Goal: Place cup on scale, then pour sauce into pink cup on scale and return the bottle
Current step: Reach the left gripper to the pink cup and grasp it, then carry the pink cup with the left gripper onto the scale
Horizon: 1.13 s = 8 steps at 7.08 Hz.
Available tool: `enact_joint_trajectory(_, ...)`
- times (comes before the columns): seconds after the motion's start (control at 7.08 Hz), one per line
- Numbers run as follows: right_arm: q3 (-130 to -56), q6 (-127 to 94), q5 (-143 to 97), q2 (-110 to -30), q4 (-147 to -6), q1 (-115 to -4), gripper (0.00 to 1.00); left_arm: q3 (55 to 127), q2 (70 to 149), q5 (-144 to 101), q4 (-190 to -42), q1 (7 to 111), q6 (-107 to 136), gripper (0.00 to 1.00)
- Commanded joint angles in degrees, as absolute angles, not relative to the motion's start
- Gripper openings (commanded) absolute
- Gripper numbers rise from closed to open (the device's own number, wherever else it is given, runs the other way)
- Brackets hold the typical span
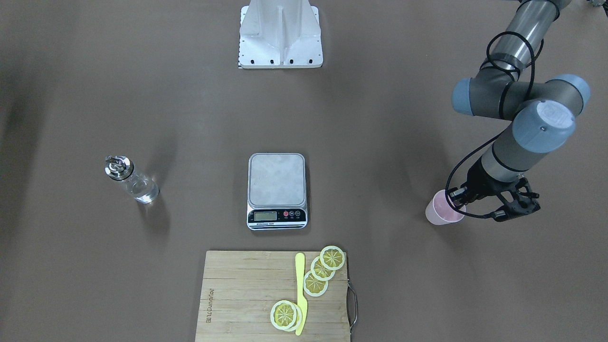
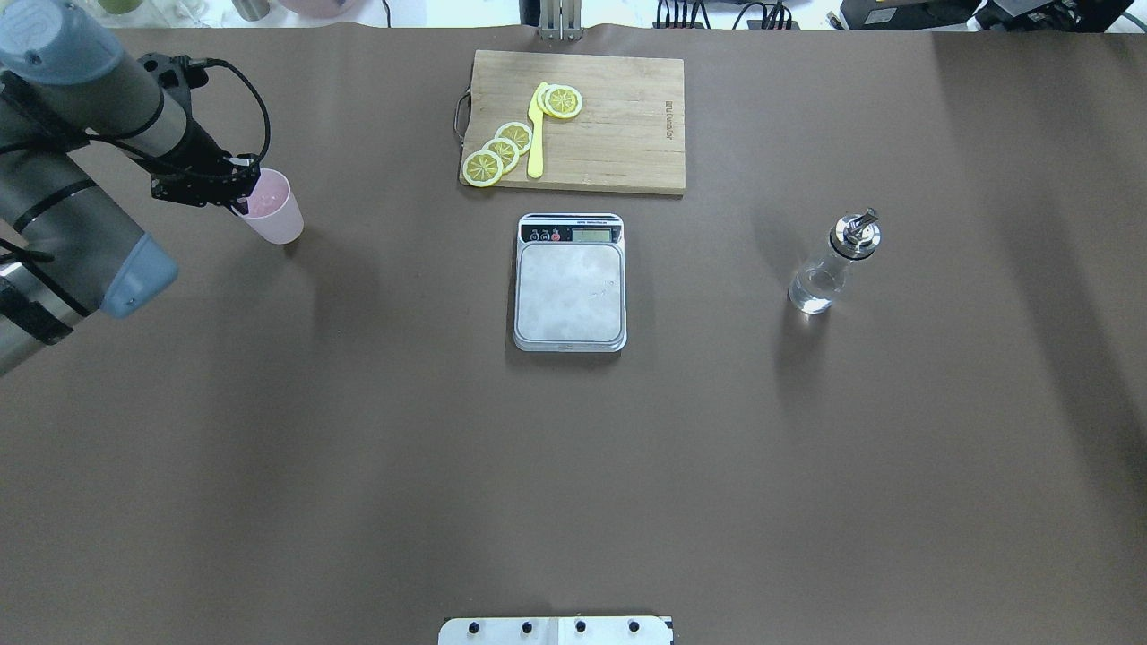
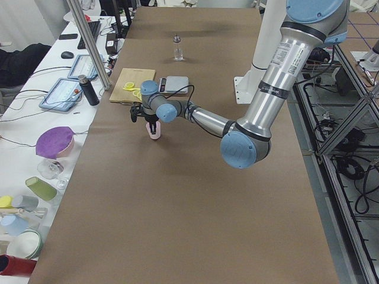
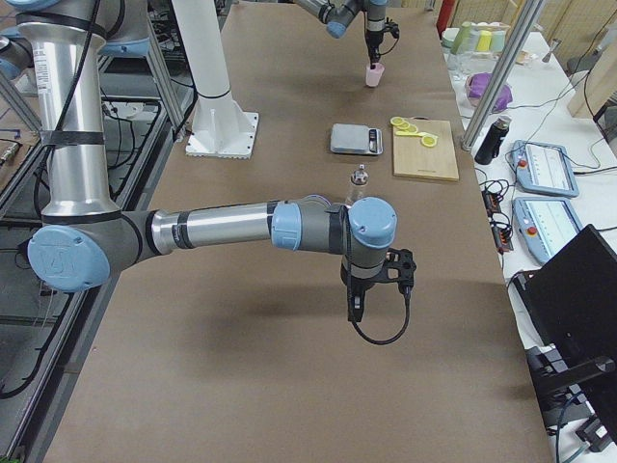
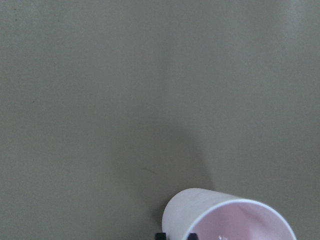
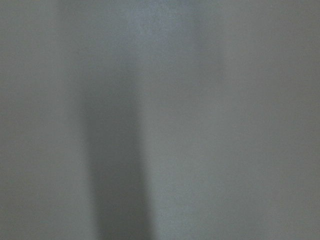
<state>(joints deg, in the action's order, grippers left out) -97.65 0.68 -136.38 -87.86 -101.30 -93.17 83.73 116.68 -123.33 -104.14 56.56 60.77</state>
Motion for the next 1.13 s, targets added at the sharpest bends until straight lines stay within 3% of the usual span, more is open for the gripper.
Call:
enact_joint_trajectory(0.0,-97.6,0.5,-137.2,-86.3,-101.5,-93.1,1.00,86.1,124.5,-127.7,-92.3,58.6,63.6,0.00)
enact_joint_trajectory(0.42,-98.0,0.6,-137.6,-84.0,-101.4,-93.1,1.00,90.4,134.7,-125.5,-90.3,49.9,86.7,0.00)
enact_joint_trajectory(0.71,-98.3,0.6,-138.2,-84.0,-101.4,-93.1,1.00,85.5,144.2,-115.8,-87.8,40.0,94.3,0.00)
enact_joint_trajectory(0.99,-99.9,0.6,-138.2,-84.1,-101.5,-93.1,1.00,82.7,145.3,-109.2,-87.7,35.7,94.9,0.00)
